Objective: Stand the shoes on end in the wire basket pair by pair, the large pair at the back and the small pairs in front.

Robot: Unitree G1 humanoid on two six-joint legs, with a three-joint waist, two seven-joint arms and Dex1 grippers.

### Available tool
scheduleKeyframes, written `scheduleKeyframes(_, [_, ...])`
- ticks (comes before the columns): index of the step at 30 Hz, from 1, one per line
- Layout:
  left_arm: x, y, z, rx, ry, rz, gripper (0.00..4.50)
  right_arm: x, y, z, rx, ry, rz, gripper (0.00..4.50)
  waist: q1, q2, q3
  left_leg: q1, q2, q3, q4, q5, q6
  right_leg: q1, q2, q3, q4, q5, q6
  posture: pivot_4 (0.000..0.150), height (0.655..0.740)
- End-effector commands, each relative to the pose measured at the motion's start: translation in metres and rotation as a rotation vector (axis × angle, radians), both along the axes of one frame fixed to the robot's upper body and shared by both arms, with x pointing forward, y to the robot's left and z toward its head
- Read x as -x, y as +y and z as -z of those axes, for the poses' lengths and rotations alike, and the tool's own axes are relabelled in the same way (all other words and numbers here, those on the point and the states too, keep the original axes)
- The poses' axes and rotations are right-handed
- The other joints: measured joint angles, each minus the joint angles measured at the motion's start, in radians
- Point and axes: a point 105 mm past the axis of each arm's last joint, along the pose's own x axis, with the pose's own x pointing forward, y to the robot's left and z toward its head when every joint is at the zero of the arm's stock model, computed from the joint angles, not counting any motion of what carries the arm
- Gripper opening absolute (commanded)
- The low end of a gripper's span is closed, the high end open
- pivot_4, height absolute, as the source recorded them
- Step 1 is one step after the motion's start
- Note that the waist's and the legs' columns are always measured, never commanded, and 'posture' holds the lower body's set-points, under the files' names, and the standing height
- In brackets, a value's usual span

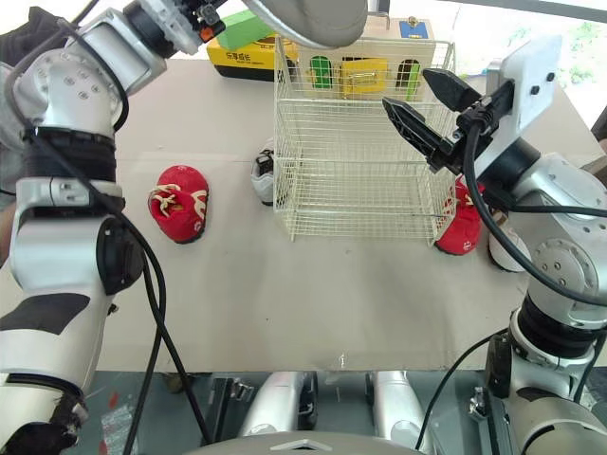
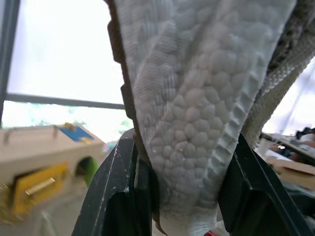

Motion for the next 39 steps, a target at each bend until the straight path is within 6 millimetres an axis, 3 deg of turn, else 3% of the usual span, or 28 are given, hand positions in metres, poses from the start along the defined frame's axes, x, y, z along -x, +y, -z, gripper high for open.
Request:
scheduleKeyframes(1, [0.0, -0.006, -0.012, -0.169, -0.213, -0.048, 1.32, 0.017, -0.006, -0.002, 0.024, -0.065, 0.037, 2.99, -0.001, 0.0, 0.0, 0.0, 0.0, 0.001, -0.001, 0.0, 0.0, 0.0, 0.0, 0.001, 0.0, 0.0, 0.0, 0.15, 0.74])
scheduleKeyframes(2, [-0.001, -0.008, -0.012, -0.17, -0.215, -0.039, 1.32, 0.018, -0.008, -0.001, 0.018, -0.062, 0.049, 2.99, -0.004, 0.0, 0.0, 0.0, 0.0, 0.002, -0.001, 0.0, 0.0, 0.0, 0.0, 0.002, 0.0, 0.0, 0.0, 0.15, 0.74])
scheduleKeyframes(6, [-0.011, -0.018, 0.027, -0.511, -0.29, -0.057, 1.32, 0.027, -0.022, 0.011, 0.046, -0.039, 0.116, 2.99, -0.006, 0.0, 0.0, -0.001, 0.0, 0.002, 0.0, 0.0, 0.0, -0.001, 0.0, 0.003, 0.0, 0.0, 0.0, 0.15, 0.74])
scheduleKeyframes(11, [-0.014, -0.016, 0.068, -0.723, -0.175, 0.023, 1.32, 0.03, -0.025, 0.02, 0.034, -0.004, 0.143, 2.99, -0.013, -0.001, 0.0, 0.0, 0.0, 0.003, 0.0, -0.002, 0.004, -0.002, 0.0, 0.005, 0.003, 0.0, 0.0, 0.15, 0.74])
scheduleKeyframes(14, [-0.016, -0.013, 0.077, -0.808, -0.17, 0.013, 1.32, 0.029, -0.024, 0.023, 0.045, 0.007, 0.151, 2.99, -0.013, -0.001, 0.0, 0.0, 0.0, 0.002, 0.0, -0.003, 0.004, -0.002, 0.0, 0.004, 0.003, 0.0, 0.0, 0.15, 0.74])
scheduleKeyframes(16, [-0.017, -0.009, 0.08, -0.838, -0.149, 0.009, 1.32, 0.028, -0.022, 0.026, 0.05, 0.015, 0.146, 2.99, -0.013, -0.001, 0.0, 0.001, 0.0, 0.003, 0.0, -0.003, 0.005, -0.002, 0.0, 0.005, 0.003, 0.0, 0.0, 0.15, 0.74])
scheduleKeyframes(17, [-0.016, -0.006, 0.081, -0.852, -0.134, 0.013, 2.34, 0.028, -0.022, 0.027, 0.053, 0.019, 0.143, 3.07, -0.013, -0.001, 0.0, 0.0, 0.0, 0.002, 0.0, -0.003, 0.005, -0.002, 0.0, 0.005, 0.003, 0.0, 0.0, 0.15, 0.74])
scheduleKeyframes(22, [-0.014, 0.004, 0.056, -0.785, -0.152, -0.045, 4.35, 0.028, -0.021, 0.03, 0.066, 0.031, 0.137, 3.07, -0.015, -0.001, 0.0, 0.002, 0.0, 0.002, 0.0, -0.003, 0.005, -0.002, 0.0, 0.005, 0.004, 0.0, 0.0, 0.15, 0.74])
scheduleKeyframes(29, [0.003, 0.022, 0.023, -0.753, -0.189, -0.034, 4.47, 0.023, -0.023, 0.033, 0.087, 0.046, 0.131, 3.07, -0.023, -0.001, 0.0, 0.001, 0.0, 0.002, 0.001, -0.003, 0.005, -0.002, 0.0, 0.004, 0.004, 0.0, 0.0, 0.15, 0.74])
scheduleKeyframes(32, [0.007, 0.02, 0.025, -0.741, -0.196, 0.018, 4.47, 0.019, -0.024, 0.036, 0.115, 0.054, 0.127, 3.07, -0.018, -0.001, 0.0, 0.001, 0.0, 0.002, 0.001, -0.003, 0.005, -0.002, 0.0, 0.004, 0.004, 0.0, 0.0, 0.15, 0.74])
scheduleKeyframes(39, [-0.004, -0.008, 0.042, -0.708, -0.221, 0.015, 4.47, 0.016, -0.02, 0.035, 0.137, 0.046, 0.071, 3.07, -0.004, -0.001, 0.0, 0.0, 0.0, 0.002, 0.003, -0.003, 0.005, -0.001, -0.001, 0.004, 0.004, 0.0, 0.0, 0.15, 0.74])
